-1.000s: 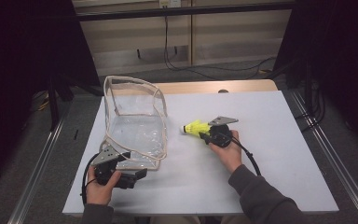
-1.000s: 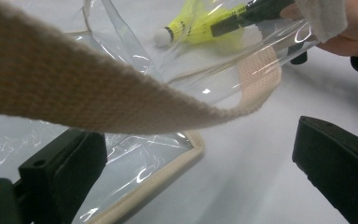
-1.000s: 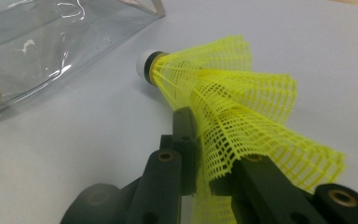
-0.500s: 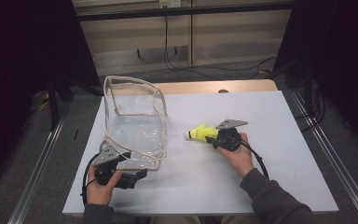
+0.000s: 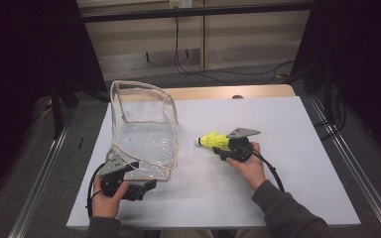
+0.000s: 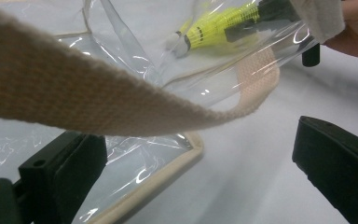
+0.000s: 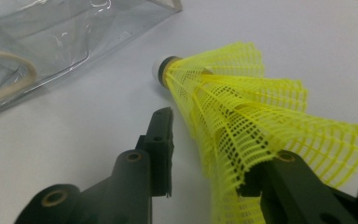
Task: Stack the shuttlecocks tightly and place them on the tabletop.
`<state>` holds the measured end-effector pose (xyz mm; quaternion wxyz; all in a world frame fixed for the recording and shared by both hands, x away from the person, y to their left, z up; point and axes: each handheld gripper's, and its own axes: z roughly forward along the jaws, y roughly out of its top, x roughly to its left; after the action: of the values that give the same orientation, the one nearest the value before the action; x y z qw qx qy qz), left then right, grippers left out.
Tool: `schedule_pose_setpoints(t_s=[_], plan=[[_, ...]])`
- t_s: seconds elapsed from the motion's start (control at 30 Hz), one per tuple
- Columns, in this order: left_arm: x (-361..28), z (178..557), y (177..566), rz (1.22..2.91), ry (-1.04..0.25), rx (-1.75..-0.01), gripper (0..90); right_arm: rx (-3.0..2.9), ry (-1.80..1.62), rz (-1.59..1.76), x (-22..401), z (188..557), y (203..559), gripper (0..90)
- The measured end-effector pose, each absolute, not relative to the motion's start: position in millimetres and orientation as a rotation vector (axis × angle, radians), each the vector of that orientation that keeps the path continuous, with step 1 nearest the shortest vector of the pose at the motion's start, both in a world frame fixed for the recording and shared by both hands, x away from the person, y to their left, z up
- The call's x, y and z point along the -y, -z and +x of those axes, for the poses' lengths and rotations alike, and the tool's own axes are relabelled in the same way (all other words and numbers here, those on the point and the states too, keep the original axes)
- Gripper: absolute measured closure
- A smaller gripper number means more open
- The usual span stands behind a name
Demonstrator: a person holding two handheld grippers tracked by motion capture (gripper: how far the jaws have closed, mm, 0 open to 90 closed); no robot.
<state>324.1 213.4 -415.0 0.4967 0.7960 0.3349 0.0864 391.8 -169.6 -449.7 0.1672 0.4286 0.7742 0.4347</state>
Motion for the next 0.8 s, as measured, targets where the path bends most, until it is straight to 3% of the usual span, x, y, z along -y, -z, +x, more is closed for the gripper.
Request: schedule_pose_setpoints(t_s=[0.43,0.8], plan=[[-213.3,324.6,415.7,1.926,-0.207,-0.807,2.9,-2.146,-1.208,1.301,164.2,397.3,453.6,51.0],[-213.7,324.8,416.0,1.928,-0.207,-0.813,2.9,-2.152,-1.187,1.279,158.4,399.9,454.3,60.5]])
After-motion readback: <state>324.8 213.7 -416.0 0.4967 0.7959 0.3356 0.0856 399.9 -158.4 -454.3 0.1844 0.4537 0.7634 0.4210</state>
